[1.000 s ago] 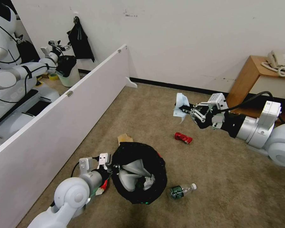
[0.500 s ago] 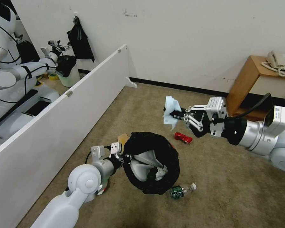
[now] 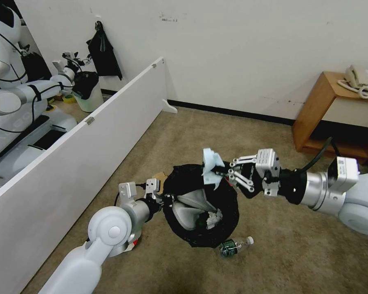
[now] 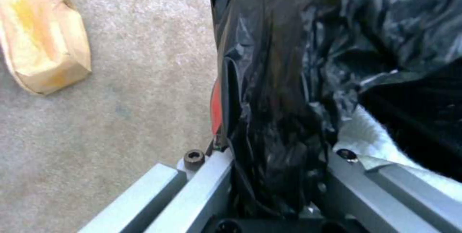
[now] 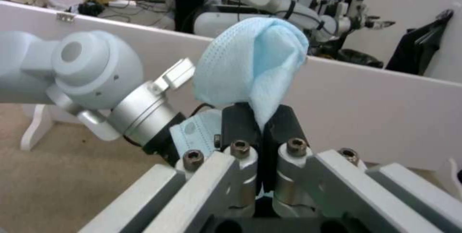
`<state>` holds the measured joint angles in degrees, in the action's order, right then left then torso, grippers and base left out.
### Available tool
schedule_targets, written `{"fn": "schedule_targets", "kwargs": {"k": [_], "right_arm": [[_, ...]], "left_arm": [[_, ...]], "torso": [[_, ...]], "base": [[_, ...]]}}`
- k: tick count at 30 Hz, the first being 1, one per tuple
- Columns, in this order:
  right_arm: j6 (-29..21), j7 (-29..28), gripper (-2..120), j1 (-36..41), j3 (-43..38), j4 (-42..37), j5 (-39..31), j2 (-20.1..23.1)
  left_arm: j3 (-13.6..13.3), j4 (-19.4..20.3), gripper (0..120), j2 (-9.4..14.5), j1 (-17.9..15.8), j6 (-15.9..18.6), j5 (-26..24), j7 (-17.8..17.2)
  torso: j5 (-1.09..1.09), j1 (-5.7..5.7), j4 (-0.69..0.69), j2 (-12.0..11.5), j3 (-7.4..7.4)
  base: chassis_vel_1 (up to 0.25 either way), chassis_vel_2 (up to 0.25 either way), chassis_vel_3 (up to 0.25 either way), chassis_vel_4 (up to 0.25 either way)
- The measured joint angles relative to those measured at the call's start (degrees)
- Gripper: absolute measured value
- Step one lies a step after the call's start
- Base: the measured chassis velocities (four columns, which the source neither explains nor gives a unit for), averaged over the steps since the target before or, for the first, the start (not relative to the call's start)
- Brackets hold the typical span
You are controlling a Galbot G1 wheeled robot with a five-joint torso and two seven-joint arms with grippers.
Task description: Pick up the trash bin, then pick up the garbage from the floor and place it into the trash bin.
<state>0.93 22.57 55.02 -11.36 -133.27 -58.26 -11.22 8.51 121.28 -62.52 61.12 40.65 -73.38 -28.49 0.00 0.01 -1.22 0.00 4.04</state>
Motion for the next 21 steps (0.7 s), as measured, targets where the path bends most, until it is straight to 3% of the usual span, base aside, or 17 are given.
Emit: {"fn": "schedule_targets", "kwargs": {"k": [21], "right_arm": [[-0.45, 0.77, 0, 0.52, 5.09, 2.21, 3.65, -1.31]], "left_arm": [[-0.31, 1.65, 0, -1.33, -0.34, 0.16, -2.25, -1.92]], "torso": [[0.00, 0.00, 0.00, 0.00, 0.00]], "base": [[0.000, 0.000, 0.000, 0.000]]}}
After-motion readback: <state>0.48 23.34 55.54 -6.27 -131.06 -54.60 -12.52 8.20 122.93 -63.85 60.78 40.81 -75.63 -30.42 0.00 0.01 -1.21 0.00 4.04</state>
